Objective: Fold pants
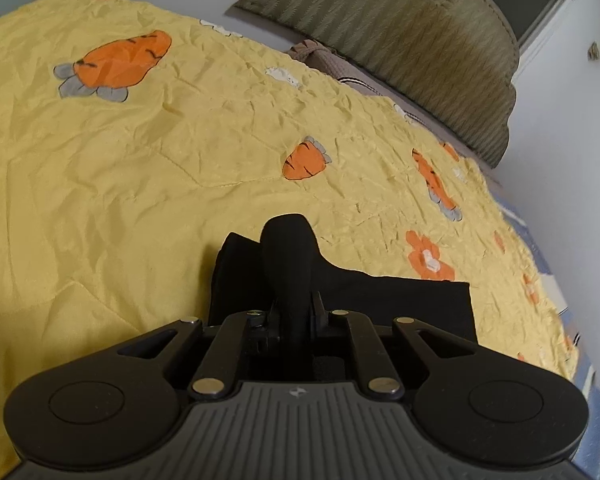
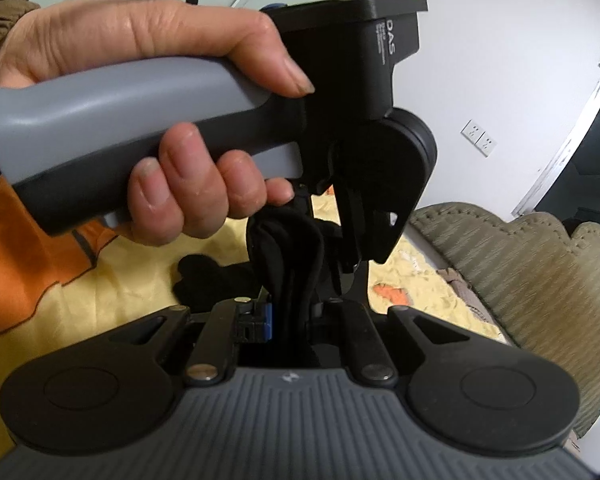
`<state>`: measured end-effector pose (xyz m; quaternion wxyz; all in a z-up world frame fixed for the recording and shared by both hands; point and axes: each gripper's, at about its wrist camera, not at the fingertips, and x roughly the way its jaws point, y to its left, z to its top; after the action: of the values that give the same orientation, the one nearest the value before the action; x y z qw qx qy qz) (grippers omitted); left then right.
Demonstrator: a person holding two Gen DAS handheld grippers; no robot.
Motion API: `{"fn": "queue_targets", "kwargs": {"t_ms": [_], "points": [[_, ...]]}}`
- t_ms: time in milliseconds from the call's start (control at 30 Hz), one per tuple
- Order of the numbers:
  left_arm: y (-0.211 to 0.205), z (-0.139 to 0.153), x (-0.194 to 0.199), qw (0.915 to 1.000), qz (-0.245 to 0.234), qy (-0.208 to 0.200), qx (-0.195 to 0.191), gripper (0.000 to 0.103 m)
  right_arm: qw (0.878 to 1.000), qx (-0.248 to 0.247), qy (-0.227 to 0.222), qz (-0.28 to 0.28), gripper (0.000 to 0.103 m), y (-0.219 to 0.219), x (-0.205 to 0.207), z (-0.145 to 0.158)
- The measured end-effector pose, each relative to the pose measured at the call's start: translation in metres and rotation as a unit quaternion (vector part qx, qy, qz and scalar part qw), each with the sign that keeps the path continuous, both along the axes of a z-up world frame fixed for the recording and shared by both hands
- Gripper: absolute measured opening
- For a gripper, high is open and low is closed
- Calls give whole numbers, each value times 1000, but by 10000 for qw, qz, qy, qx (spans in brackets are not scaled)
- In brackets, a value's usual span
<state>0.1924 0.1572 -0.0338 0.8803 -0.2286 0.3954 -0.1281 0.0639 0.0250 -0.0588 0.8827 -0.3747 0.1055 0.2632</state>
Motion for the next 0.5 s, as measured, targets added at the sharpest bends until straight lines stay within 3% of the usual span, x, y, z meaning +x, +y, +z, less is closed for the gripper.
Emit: {"fn": "queue_targets", "kwargs": {"t_ms": [133, 233, 400, 500], "points": [[4, -2, -3, 9999, 52, -46, -121, 10, 10000, -44, 46, 40, 12, 0, -2, 1], [7, -1, -7, 9997, 153, -145, -79, 16, 9999, -114, 23, 93, 12, 1, -3, -2], [24, 5, -15, 9972, 659, -351, 66, 21, 9975, -656, -140, 206, 17, 9, -9, -20], [36, 14, -17, 9925, 1103, -480, 239, 21, 9974, -684, -132, 204, 18, 8, -12, -17]]}}
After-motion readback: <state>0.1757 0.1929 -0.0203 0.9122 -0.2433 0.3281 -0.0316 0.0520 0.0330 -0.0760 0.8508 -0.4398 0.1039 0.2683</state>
